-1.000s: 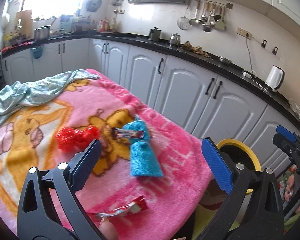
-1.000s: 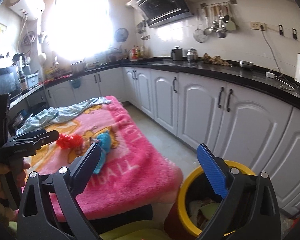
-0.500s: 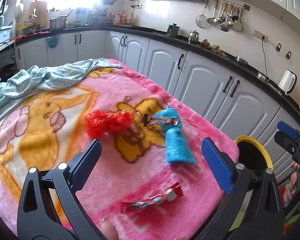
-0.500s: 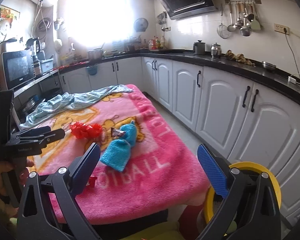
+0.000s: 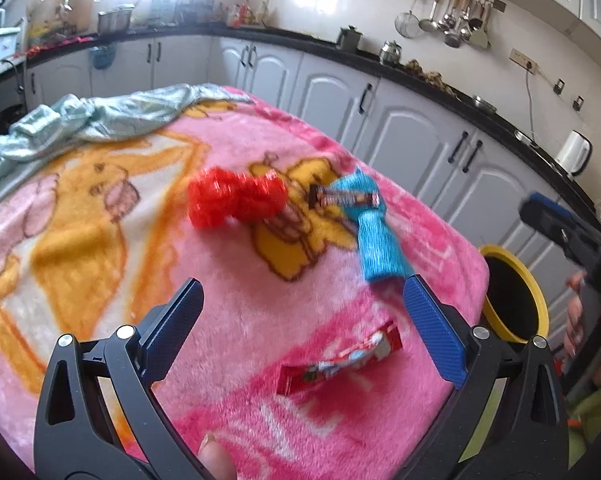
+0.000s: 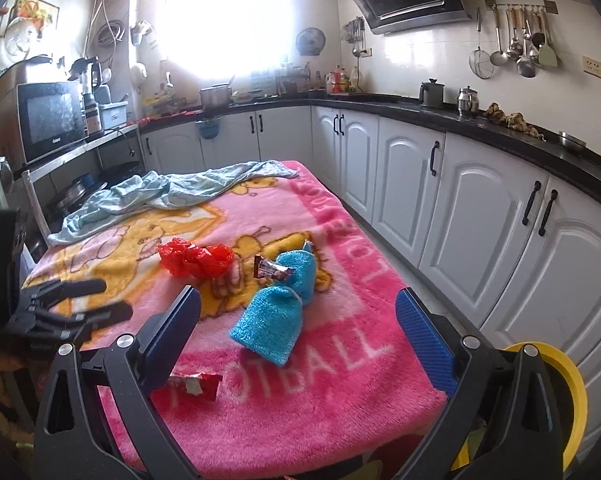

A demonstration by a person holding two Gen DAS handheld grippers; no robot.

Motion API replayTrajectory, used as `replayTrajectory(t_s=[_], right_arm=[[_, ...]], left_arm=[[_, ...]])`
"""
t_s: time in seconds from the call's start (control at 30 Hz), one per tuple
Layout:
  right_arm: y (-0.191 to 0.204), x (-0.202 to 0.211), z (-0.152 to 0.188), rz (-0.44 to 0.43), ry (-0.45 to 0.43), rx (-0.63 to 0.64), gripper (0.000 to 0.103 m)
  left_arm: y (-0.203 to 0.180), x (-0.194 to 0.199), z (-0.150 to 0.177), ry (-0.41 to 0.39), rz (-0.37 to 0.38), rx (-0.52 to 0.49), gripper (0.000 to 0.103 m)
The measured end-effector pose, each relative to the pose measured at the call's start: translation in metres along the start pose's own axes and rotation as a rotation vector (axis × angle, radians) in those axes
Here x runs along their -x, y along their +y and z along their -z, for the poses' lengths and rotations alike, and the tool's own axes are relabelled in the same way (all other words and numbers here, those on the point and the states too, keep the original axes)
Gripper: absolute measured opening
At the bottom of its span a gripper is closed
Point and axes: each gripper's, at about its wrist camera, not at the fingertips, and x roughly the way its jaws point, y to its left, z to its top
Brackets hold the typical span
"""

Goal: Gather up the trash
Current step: 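Move both tools back over the table toward the blue sponge and red wrapper, then grasp the red candy wrapper with the left tool while the right tool grasps the blue sponge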

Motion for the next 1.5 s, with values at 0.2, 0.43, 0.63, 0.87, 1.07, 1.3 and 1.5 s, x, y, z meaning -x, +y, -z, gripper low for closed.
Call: replayTrajectory(t_s=[0.2,0.43,0.63,0.87,1.07,1.3,1.5], right_arm=[[0.001,-0.022,0.000,-0.012,0.055,-0.003,0.095],[-0.001,-0.064,0.006,-0.064,0.179,-0.056,0.095],[0.002,-0.111,0.013,-0.095,0.287,-0.110,0.095],[0.001,-0.156,0.026,-0.087,0.380,-0.164,0.088],[-0.008,-0.155,0.036,-0.118,0.403,-0.166,0.041],[-0.017,-0.117,0.035,-0.114,0.384,-0.110,0.021],[-0.034,-0.079,0.035,-0.080,0.333,-0.087,0.021]], left_arm=[[0.010,-0.016,0.017,0.065,0.060,0.024,0.092],[0.002,-0.032,0.030,0.121,0.122,-0.005,0.088],[-0.006,-0.042,0.038,0.171,0.149,-0.044,0.075],[-0.012,-0.050,0.047,0.213,0.123,-0.093,0.051],[-0.009,-0.051,0.049,0.226,0.137,-0.079,0.014],[-0.023,-0.046,0.047,0.211,0.167,-0.128,0.005],[-0.044,-0.035,0.036,0.163,0.193,-0.160,0.004]])
